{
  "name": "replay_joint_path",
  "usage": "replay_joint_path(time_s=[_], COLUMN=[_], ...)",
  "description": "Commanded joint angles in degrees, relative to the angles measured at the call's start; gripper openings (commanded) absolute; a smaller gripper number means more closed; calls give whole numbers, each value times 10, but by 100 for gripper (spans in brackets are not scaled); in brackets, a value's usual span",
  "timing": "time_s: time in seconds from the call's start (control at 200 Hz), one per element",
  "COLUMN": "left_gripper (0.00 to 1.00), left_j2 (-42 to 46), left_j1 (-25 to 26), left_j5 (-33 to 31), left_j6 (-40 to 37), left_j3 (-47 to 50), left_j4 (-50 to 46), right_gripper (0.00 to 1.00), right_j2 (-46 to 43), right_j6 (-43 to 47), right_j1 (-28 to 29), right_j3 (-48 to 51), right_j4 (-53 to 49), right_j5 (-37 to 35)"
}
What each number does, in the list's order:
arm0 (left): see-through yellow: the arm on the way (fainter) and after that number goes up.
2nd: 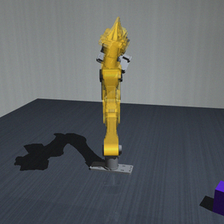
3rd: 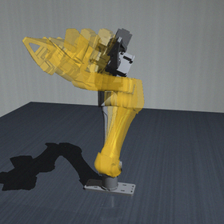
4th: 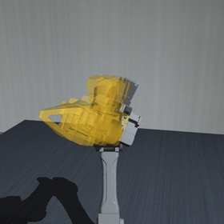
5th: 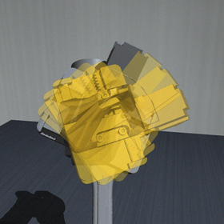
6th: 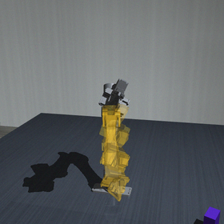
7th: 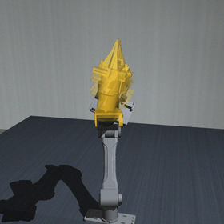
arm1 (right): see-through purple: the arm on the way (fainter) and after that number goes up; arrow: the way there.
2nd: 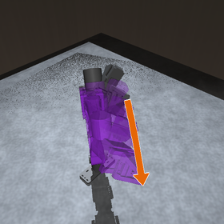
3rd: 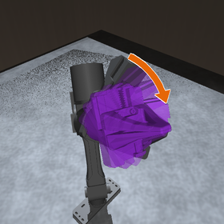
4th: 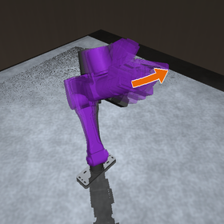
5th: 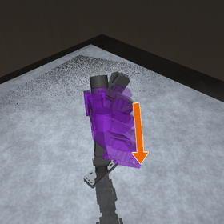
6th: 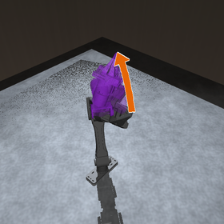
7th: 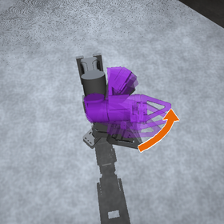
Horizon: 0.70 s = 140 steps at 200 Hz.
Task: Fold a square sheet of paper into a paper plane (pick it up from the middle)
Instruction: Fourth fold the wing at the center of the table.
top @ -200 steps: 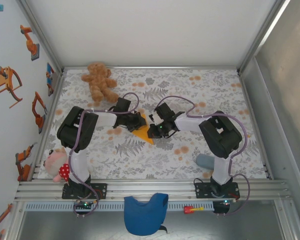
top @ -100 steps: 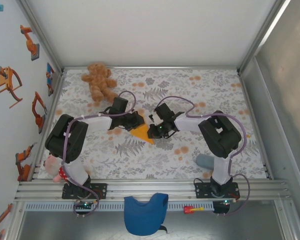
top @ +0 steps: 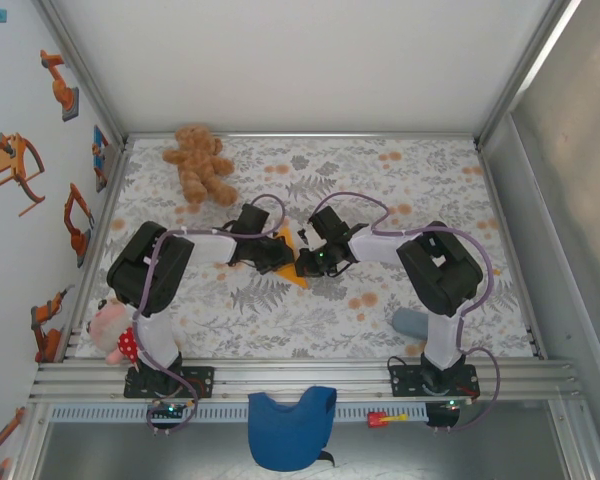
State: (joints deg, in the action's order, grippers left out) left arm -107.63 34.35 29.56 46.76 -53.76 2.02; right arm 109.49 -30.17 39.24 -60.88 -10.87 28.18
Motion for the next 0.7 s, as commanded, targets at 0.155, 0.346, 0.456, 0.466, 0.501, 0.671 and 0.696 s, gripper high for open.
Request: replay_joint_path(time_s=[0.155, 0.346, 0.456, 0.466, 0.501, 0.671, 0.696], left_gripper=[9, 9, 9, 9, 9, 9, 9], left_j2=[-28, -34, -40, -40, -43, -44, -44], left_j1=[-41, -83, -108, -111, -120, -156, -160], left_j5=[-48, -48, -49, -50, -50, -45, -48], left_j6=[-52, -78, -93, -94, -97, -108, -110], left_j3=[-21, -38, -46, -46, -47, -50, -53], left_j4=[-71, -83, -89, -89, -89, -83, -85], right_gripper=[0, 0, 0, 0, 0, 0, 0], right_j2=[39, 41, 42, 42, 41, 39, 39], right_j6=[-1, -4, -7, -8, -9, -12, -12], right_j1=[-2, -5, -6, -6, -6, -6, -6], right_j3=[32, 45, 49, 49, 50, 53, 53], right_j4=[-117, -123, -123, -123, -122, -120, -119], right_j5=[-115, -128, -129, -129, -129, -128, -128])
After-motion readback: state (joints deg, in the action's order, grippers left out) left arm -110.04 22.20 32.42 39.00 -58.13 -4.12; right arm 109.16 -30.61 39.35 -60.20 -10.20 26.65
